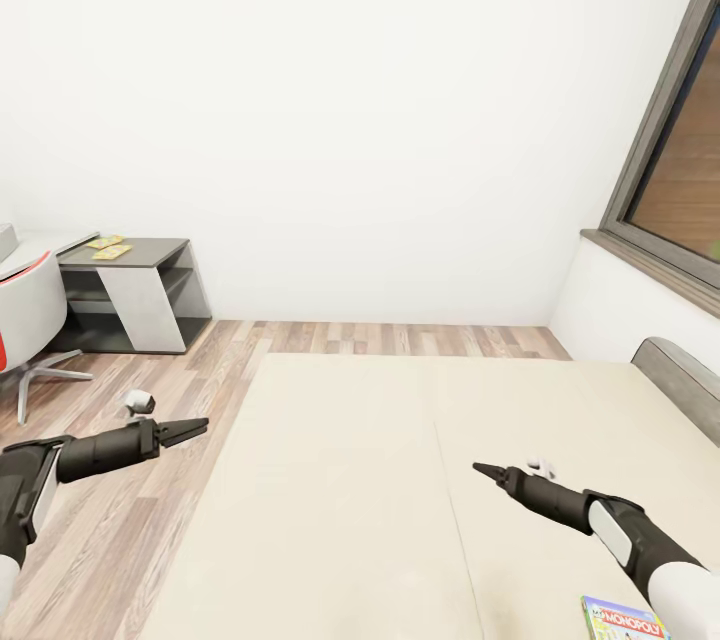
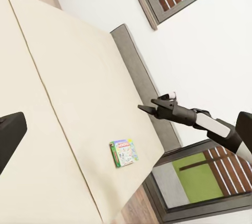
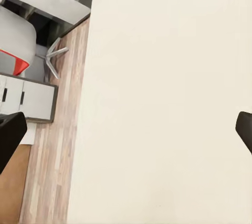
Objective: Put all the toys in the child's room - the three board games (two on the bed and one on the table), the two jigsaw puzzles on the table, and the tennis ball on the table - inside the toy box on the table in the child's room.
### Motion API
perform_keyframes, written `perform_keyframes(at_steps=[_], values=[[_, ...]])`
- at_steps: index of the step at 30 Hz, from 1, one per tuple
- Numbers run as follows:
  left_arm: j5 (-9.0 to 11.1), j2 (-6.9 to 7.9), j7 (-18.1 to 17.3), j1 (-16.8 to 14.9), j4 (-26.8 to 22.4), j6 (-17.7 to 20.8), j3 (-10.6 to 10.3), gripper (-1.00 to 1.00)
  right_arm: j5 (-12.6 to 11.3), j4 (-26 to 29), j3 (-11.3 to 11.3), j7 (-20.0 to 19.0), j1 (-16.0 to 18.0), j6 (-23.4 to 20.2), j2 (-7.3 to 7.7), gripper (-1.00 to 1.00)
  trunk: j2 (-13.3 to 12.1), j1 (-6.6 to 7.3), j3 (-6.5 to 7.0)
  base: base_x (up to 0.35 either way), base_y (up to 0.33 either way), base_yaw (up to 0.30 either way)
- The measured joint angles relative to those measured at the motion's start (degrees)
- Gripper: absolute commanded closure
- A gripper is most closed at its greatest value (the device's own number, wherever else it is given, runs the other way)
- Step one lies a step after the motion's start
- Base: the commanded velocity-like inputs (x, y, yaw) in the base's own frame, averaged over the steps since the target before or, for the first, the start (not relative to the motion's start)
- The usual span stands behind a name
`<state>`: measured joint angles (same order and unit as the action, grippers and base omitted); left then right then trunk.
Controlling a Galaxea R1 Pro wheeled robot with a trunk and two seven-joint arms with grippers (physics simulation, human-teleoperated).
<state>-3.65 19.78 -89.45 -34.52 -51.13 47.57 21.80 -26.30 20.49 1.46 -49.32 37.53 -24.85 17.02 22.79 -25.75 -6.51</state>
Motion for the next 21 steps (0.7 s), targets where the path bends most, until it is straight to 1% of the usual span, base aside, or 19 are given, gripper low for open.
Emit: perform_keyframes(at_steps=[21], values=[[0.0, -0.08, 0.01, 0.04, 0.0, 0.0, -0.01, -1.0, 0.15, 0.06, -0.18, -0.24, -0.02, -0.73, -0.2, -1.0, 0.0, 0.0, 0.0, 0.0, 0.0, 0.0]])
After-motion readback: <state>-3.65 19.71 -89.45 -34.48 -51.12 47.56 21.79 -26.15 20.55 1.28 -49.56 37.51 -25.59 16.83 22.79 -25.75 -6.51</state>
